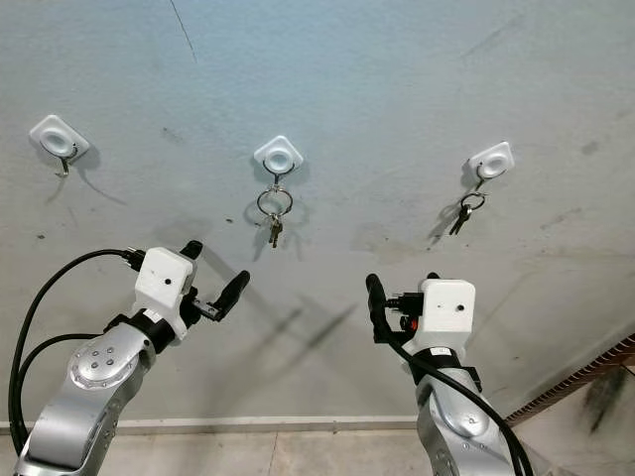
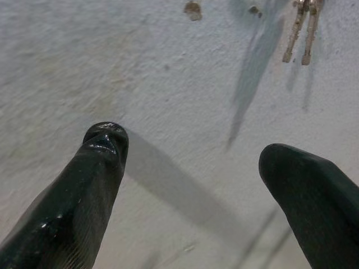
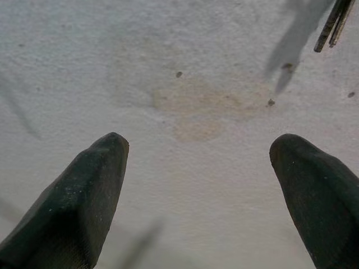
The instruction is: Hang keys on a hook
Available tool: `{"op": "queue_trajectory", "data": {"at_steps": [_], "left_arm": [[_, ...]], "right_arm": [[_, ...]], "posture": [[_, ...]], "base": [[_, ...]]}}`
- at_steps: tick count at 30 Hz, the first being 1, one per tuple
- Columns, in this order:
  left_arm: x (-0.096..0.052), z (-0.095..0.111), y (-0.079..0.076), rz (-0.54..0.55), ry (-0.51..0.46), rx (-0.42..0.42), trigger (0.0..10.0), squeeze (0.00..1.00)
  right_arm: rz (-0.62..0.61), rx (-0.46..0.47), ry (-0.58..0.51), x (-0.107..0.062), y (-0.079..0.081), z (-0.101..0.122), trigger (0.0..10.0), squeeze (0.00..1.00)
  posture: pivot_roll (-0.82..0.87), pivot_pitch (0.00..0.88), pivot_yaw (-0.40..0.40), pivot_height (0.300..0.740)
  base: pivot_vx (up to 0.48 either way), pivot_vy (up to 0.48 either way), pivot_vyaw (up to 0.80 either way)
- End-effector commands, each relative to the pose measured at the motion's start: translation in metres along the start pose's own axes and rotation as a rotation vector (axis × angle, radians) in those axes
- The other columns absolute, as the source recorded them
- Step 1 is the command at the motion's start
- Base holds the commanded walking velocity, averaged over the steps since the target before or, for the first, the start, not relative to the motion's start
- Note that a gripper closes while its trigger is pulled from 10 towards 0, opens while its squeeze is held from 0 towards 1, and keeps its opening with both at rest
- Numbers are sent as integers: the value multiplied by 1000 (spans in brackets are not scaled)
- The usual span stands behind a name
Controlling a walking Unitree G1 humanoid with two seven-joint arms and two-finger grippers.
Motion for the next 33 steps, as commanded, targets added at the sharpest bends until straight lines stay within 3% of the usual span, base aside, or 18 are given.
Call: {"op": "queue_trajectory", "data": {"at_steps": [1, 8, 33], "left_arm": [[-1, 1, 0, 2, 4, 1, 10000, 0], [2, 2, 1, -11, 4, 3, 10000, 0], [10, 11, 2, -24, -13, -5, 10000, 0]], "right_arm": [[7, 5, -13, 0, 2, 2, 10000, 0], [7, 14, -18, 1, 6, 1, 10000, 0], [27, 29, -40, 6, 7, 6, 10000, 0]], "posture": [[139, 0, -59, 740], [136, 0, -40, 740], [129, 0, -27, 740]], "base": [[0, 0, 0], [0, 0, 0], [-283, 0, 0]]}}
Point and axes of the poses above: a point about 5 cm out from each wrist's last joint towards the gripper, its own x axis pointing out of the wrist towards the gripper, its own z axis along the axis of the wrist's last joint, y = z × x, the point moved 3 cm from there along x, pointing out of the wrist towards the gripper, and after that the axes turned 9 degrees about x, right-handed, at the moved point
